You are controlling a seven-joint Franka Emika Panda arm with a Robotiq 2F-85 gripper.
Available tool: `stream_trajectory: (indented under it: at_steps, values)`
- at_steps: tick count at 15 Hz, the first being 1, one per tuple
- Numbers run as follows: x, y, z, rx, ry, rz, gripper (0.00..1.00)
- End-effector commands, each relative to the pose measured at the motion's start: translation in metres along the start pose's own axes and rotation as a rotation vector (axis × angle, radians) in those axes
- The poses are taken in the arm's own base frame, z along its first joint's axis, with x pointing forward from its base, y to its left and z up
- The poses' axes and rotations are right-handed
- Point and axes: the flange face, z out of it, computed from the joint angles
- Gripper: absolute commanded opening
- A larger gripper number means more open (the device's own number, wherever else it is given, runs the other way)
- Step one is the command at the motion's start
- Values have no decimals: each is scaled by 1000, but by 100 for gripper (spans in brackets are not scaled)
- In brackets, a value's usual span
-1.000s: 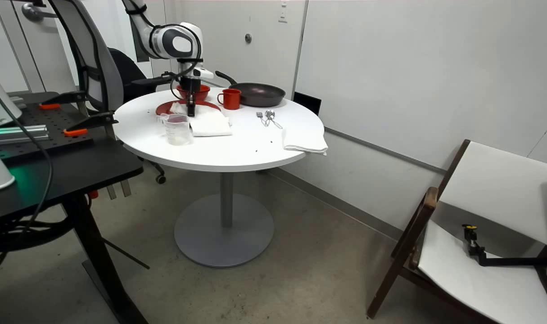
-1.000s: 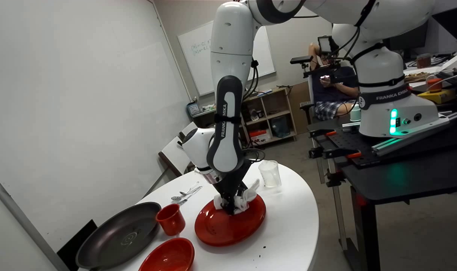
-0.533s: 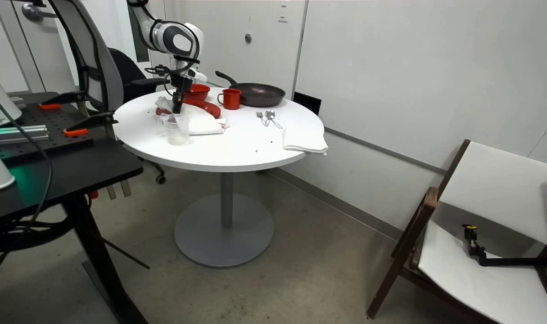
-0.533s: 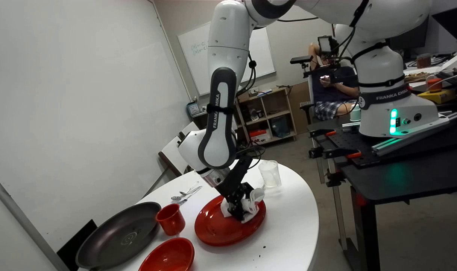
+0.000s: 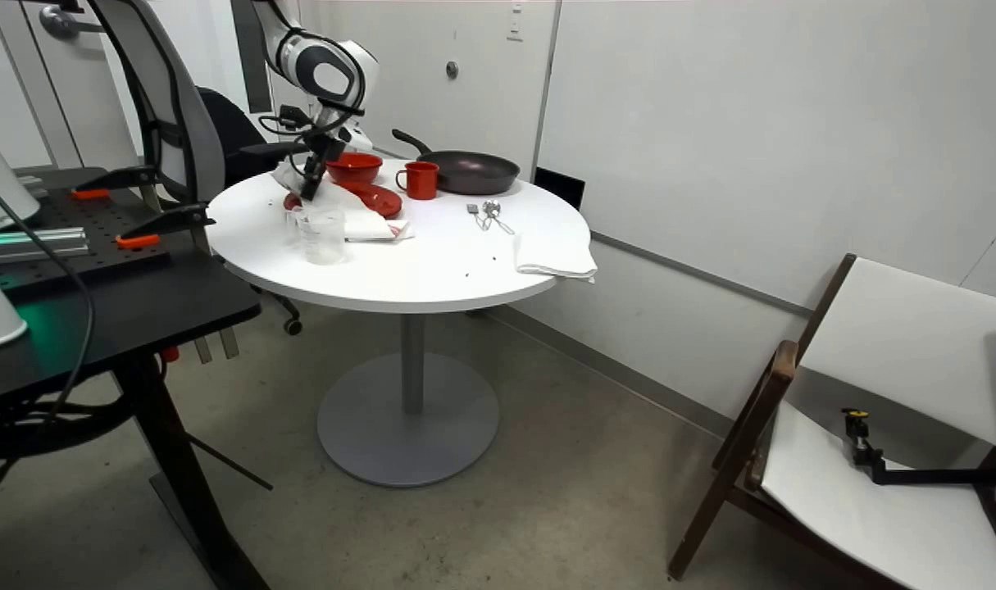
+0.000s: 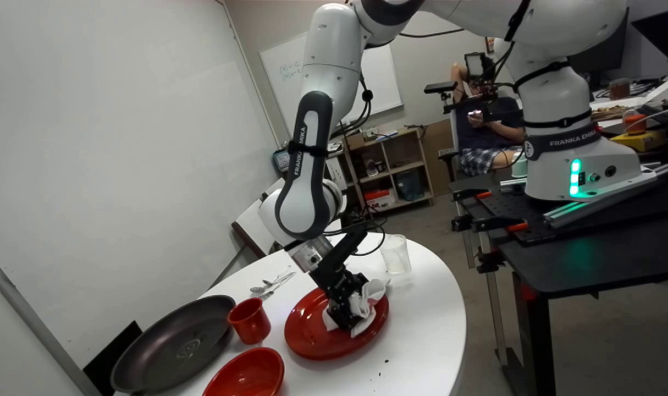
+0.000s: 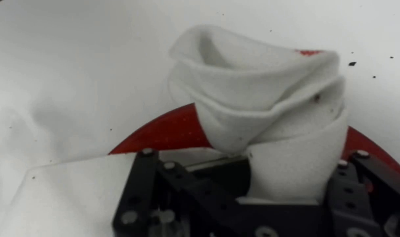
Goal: Use the towel to clean the red plate
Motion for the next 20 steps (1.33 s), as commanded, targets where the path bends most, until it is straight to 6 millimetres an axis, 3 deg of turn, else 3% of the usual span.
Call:
stream_trajectory:
  at_steps: [1, 7, 14, 20]
  values:
    - [1, -3, -6, 82, 25, 16, 1]
    - [1, -14, 0, 225, 359, 29, 1]
    - [-8, -17, 15, 297, 584, 19, 1]
    - [-6, -14, 10, 365, 749, 25, 2]
